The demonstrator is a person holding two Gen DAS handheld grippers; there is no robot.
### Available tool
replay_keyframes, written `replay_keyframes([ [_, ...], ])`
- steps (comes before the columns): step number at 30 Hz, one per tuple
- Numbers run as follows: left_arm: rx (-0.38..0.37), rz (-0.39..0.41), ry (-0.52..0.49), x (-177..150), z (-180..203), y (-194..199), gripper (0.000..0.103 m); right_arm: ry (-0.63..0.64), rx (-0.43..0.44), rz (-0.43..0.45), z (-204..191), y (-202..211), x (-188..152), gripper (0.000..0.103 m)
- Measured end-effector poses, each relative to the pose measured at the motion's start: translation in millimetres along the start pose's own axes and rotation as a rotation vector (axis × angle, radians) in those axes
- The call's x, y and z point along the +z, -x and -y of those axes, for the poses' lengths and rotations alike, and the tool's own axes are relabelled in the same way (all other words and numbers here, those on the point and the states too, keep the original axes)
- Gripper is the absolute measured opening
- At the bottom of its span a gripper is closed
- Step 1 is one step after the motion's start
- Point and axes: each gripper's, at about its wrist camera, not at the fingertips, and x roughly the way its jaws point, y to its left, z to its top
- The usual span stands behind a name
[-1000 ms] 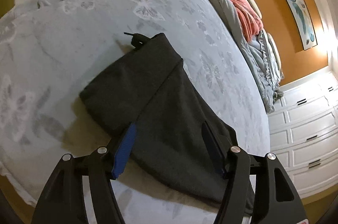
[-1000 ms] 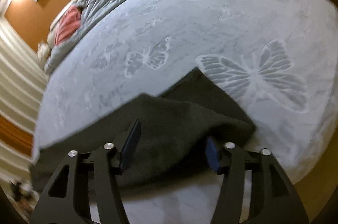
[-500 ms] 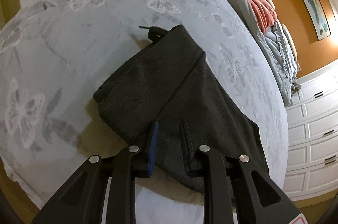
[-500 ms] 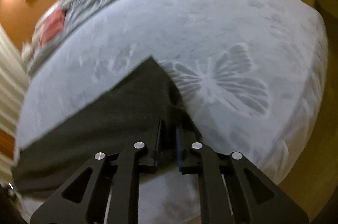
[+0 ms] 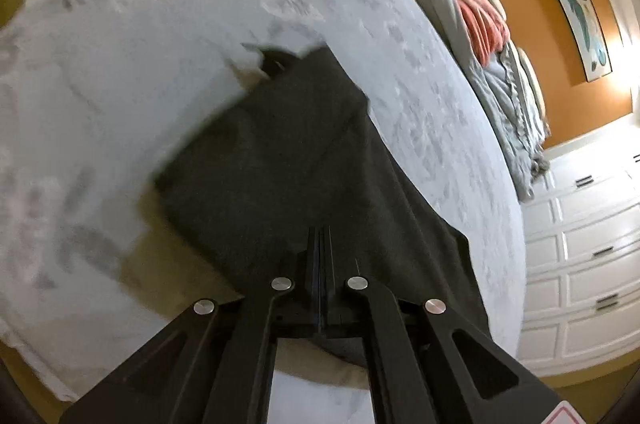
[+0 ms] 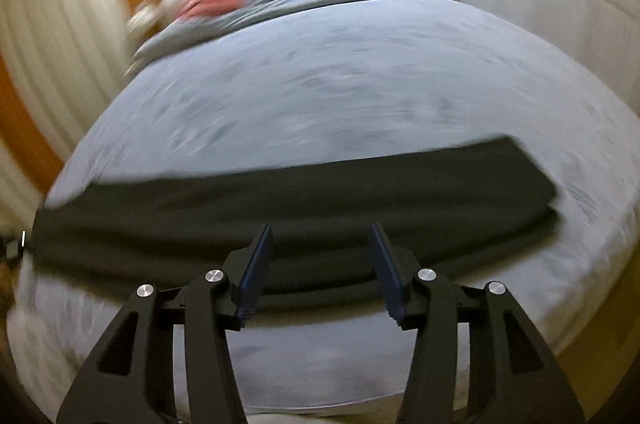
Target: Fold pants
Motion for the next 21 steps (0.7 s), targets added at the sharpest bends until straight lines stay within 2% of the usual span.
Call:
replay_keyframes([
  [2,0.042,0.054,-0.032,2.8,-8.2,20.4,0.0,0.092,0.099,-0.053,-47.3,-10.7,-4.8,0.049],
  [3,0.047,0.055,-0.037,4.6,-13.1,24.6,0.0,0.157,0.134,-0.082,-76.0,-17.4,-9.5,0.049],
  [6,0.024,-0.002,-0.029,6.1,-30.3,30.4,0.0,0.411,0.199,-0.123,-169.0,-41.3,-29.8,0.047],
  [7,0.012,-0.02,-0.027,4.8,-31.9,31.0,0.004,0.48,0.219,-0.131,-198.6,-51.0,-35.6,0.047],
  [8,0.006,-0.036,-0.029,2.6,-32.3,31.9,0.029,0.518,0.245,-0.141,-220.3,-57.8,-39.2,0.047],
  [10,0.02,-0.017,-0.018,1.3,-31.7,33.6,0.071,0.57,0.304,-0.149,-259.8,-70.4,-42.8,0.047],
  [11,0.009,0.011,-0.007,1.5,-31.3,33.6,0.071,0.604,0.339,-0.154,-285.3,-78.8,-43.0,0.047],
  [13,-0.024,-0.015,0.0,3.7,-30.6,25.2,0.071,0.649,0.365,-0.153,-320.0,-88.2,-44.8,0.047],
  [15,-0.071,-0.03,0.018,4.3,-28.8,15.6,0.061,0.667,0.377,-0.153,-338.7,-98.5,-43.0,0.047],
  [17,-0.073,-0.052,0.014,6.8,-27.3,5.6,0.005,0.665,0.388,-0.166,-347.5,-107.2,-42.0,0.047],
  [18,-0.082,-0.059,0.021,10.0,-27.7,2.1,0.005,0.65,0.398,-0.19,-349.9,-115.6,-39.5,0.035],
  [19,-0.089,-0.051,0.029,12.6,-28.0,3.5,0.005,0.63,0.411,-0.22,-351.9,-124.4,-35.7,0.011],
  [20,-0.108,-0.036,0.029,17.2,-27.3,9.9,0.005,0.61,0.423,-0.24,-354.8,-127.6,-31.4,0.004],
  [21,-0.122,-0.025,0.027,20.8,-27.2,16.2,0.005,0.595,0.434,-0.231,-354.0,-123.7,-25.9,0.005],
])
